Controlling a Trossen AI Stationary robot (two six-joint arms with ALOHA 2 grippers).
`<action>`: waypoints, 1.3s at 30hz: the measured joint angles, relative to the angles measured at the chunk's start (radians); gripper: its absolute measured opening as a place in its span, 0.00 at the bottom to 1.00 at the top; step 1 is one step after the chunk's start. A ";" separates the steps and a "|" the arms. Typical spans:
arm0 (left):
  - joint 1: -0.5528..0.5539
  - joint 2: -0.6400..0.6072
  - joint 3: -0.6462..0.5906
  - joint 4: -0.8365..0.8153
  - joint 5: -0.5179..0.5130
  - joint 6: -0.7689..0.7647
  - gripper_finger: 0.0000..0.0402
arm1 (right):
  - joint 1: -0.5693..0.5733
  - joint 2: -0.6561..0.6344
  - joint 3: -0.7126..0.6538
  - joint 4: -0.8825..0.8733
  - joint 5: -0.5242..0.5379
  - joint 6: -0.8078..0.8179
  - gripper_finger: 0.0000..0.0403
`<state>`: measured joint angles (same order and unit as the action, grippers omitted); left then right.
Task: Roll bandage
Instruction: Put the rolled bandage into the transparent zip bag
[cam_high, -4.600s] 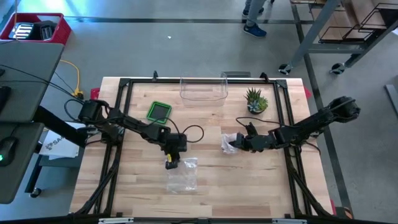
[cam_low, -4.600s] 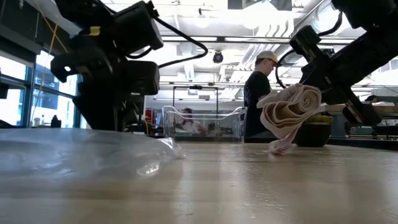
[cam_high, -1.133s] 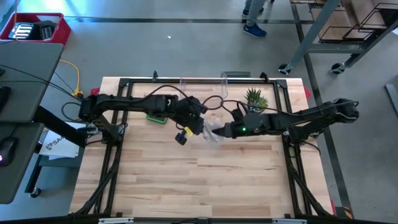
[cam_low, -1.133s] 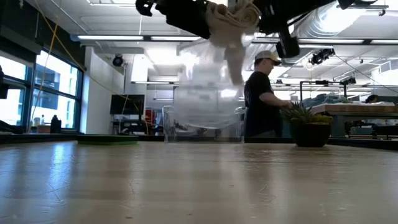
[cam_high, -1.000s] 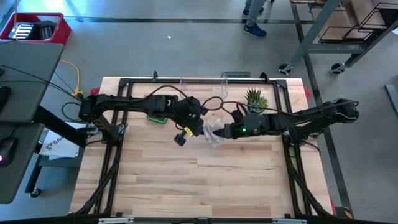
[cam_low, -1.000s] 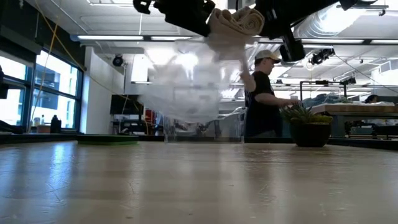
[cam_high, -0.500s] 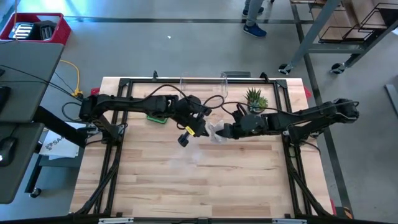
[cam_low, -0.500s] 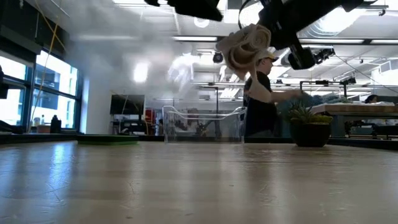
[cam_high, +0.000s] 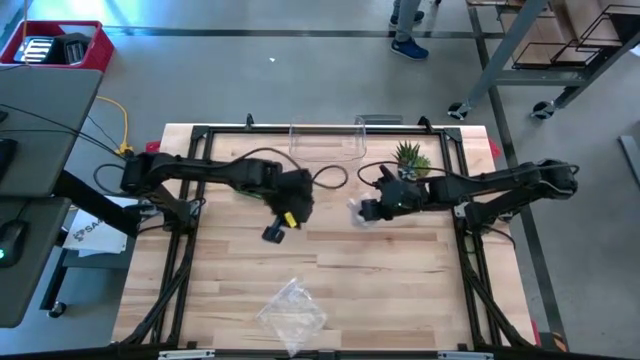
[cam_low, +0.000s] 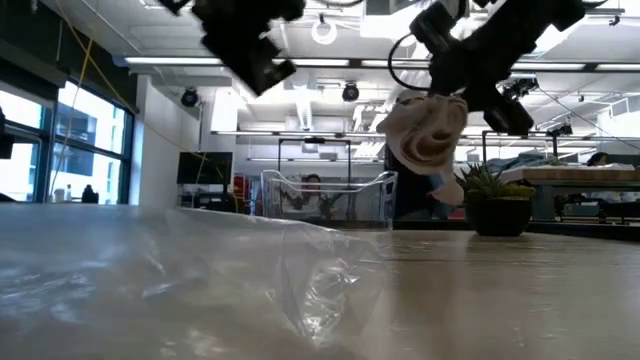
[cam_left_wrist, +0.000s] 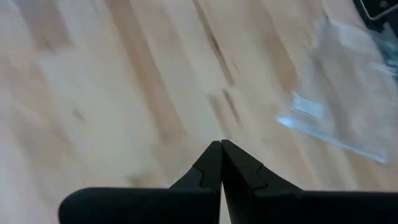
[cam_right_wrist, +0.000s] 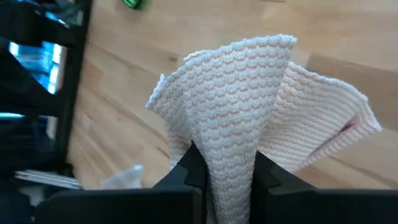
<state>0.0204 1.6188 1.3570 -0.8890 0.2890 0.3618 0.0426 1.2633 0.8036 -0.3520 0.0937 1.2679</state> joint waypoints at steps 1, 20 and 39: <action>-0.009 -0.019 -0.041 0.011 0.006 -0.033 0.00 | -0.005 0.000 0.000 -0.012 -0.011 -0.013 0.09; -0.265 -0.526 -0.591 0.337 -0.257 -0.785 0.00 | -0.062 0.166 0.000 -0.043 -0.123 0.071 0.53; -0.503 -0.441 -0.606 0.520 -0.245 -0.662 0.07 | 0.043 -0.081 0.168 -0.395 0.076 0.106 0.53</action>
<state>-0.4826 1.1774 0.7506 -0.3688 0.0442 -0.3005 0.0852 1.1819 0.9714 -0.7474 0.1694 1.3736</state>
